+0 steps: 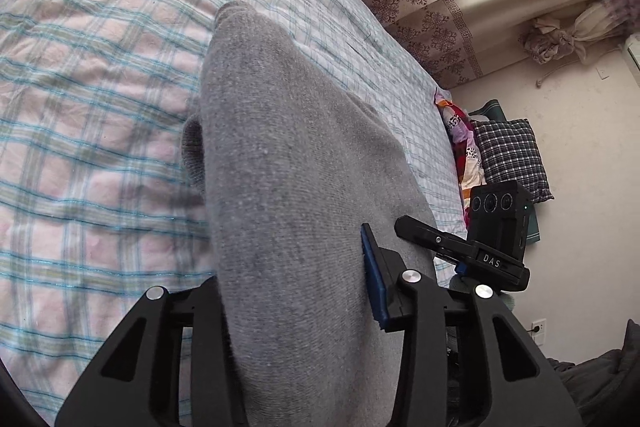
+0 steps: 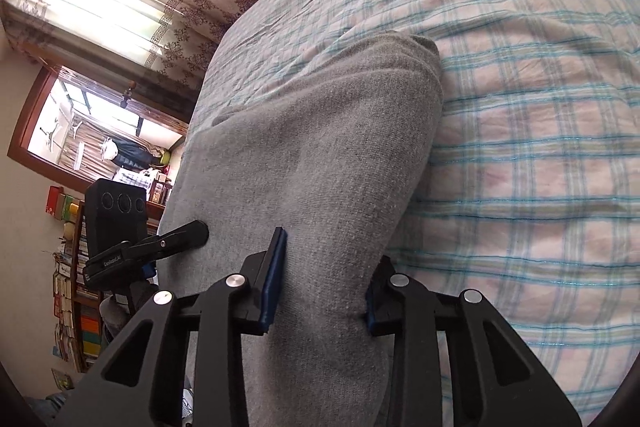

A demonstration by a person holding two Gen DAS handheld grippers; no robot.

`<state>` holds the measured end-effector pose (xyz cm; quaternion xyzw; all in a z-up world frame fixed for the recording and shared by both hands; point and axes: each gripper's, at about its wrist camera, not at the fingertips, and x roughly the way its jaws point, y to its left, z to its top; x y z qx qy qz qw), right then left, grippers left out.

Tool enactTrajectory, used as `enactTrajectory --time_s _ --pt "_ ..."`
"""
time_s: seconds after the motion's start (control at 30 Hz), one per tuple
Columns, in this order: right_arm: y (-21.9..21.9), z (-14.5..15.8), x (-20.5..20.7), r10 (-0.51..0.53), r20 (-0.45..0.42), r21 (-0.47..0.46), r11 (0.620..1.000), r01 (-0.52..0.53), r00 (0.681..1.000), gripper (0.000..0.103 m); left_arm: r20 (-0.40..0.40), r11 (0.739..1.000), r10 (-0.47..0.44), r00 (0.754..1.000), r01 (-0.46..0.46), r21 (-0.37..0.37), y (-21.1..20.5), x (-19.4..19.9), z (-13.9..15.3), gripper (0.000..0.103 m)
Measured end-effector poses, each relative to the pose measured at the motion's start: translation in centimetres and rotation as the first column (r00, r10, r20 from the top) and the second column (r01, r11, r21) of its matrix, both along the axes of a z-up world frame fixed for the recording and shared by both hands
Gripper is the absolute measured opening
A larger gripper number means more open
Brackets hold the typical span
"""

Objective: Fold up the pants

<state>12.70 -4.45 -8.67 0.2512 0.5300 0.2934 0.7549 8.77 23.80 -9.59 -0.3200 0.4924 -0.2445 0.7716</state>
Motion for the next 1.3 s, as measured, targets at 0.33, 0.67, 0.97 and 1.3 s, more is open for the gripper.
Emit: enactTrajectory --time_s 0.33,0.67,0.97,1.3 --pt "-3.8 4.7 0.6 -0.056 0.112 0.043 0.998 0.051 0.992 0.03 0.093 0.999 -0.042 0.995 0.043 -0.003 -3.7 0.9 5.4 0.039" --pt "-13.7 6.4 0.0 -0.186 0.188 0.05 0.982 0.18 0.964 0.03 0.145 0.987 -0.155 0.977 0.16 -0.021 -13.5 6.1 8.5 0.039" --pt "-24.2 6.9 2.3 -0.323 0.23 0.011 0.944 0.329 0.918 0.03 0.145 0.959 -0.266 0.953 0.277 -0.061 -24.9 13.3 7.3 0.039" --pt "-31.6 3.0 7.0 -0.386 0.188 -0.03 0.917 0.398 0.903 0.03 0.078 0.946 -0.309 0.948 0.315 -0.078 -32.7 20.5 2.1 0.039"
